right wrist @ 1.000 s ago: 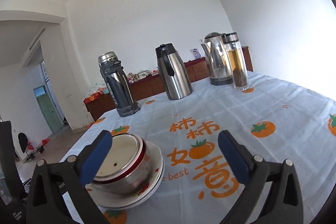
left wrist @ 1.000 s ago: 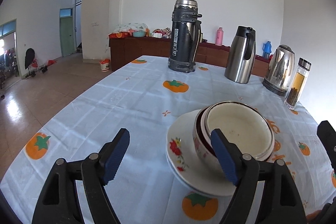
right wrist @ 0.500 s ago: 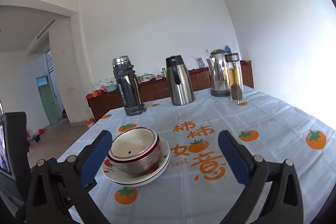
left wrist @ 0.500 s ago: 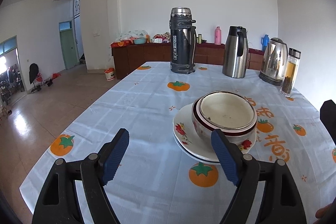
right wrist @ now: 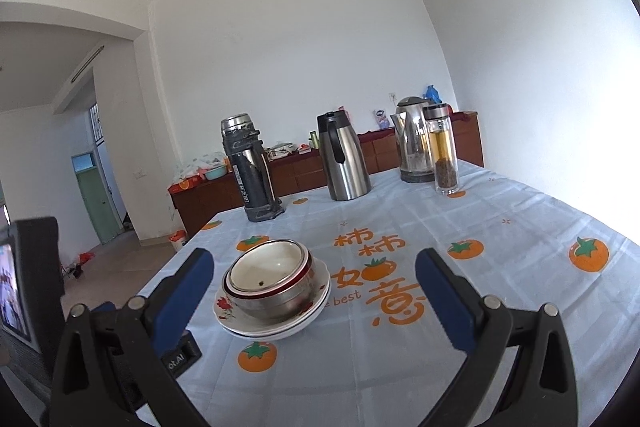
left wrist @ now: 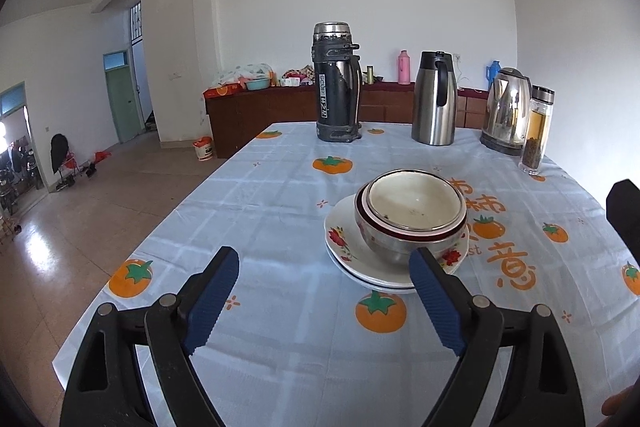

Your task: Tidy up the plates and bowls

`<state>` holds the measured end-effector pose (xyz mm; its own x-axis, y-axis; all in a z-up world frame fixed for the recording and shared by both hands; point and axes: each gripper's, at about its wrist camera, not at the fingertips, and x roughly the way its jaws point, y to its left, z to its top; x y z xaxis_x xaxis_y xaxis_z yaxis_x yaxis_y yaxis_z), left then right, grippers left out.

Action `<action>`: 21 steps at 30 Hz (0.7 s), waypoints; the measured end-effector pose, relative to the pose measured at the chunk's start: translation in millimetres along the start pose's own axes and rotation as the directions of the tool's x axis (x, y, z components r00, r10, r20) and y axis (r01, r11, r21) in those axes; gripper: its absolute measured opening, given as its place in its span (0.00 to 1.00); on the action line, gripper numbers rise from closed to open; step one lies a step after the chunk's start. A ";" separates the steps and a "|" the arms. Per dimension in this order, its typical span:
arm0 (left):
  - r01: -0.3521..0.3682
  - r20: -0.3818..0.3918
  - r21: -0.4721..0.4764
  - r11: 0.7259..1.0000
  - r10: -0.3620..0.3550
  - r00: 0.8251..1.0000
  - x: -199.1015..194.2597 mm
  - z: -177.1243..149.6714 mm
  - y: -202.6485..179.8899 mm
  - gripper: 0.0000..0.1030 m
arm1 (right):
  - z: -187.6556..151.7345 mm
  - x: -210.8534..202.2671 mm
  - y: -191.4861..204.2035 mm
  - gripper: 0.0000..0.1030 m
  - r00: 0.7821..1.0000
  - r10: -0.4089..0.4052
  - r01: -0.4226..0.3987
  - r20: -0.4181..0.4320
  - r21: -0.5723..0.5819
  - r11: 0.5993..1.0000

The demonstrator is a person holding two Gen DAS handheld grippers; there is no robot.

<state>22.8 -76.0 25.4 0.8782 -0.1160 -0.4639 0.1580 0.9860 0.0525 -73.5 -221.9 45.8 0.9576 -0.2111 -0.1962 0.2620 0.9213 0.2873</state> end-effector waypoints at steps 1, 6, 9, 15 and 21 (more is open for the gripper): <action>0.002 0.000 -0.003 1.000 -0.002 1.000 -1.2 0.3 0.0 0.86 | 1.4 -1.8 -0.8 1.00 1.000 -0.005 0.005 0.002 0.004 1.000; 0.005 0.020 -0.004 1.000 -0.005 1.000 -10.1 2.7 -0.3 0.87 | 5.9 -9.5 -0.7 1.00 1.000 -0.011 0.011 0.024 0.001 1.000; -0.003 0.028 0.009 1.000 0.003 1.000 -12.5 3.6 -2.5 0.87 | 6.2 -10.9 0.6 1.00 1.000 -0.008 0.008 0.025 0.000 1.000; 0.000 0.025 0.005 1.000 0.000 1.000 -12.9 3.6 -2.2 0.87 | 6.8 -11.8 0.7 1.00 1.000 -0.002 0.002 0.017 0.006 1.000; 0.001 0.031 0.010 1.000 -0.001 1.000 -14.1 4.2 -2.1 0.87 | 8.8 -12.9 1.3 1.00 1.000 -0.005 0.005 0.019 0.002 1.000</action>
<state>12.0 -76.9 35.6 0.8918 -0.1206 -0.4360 0.1630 0.9847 0.0610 -84.5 -220.9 57.0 0.9583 -0.2223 -0.1798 0.2674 0.9195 0.2881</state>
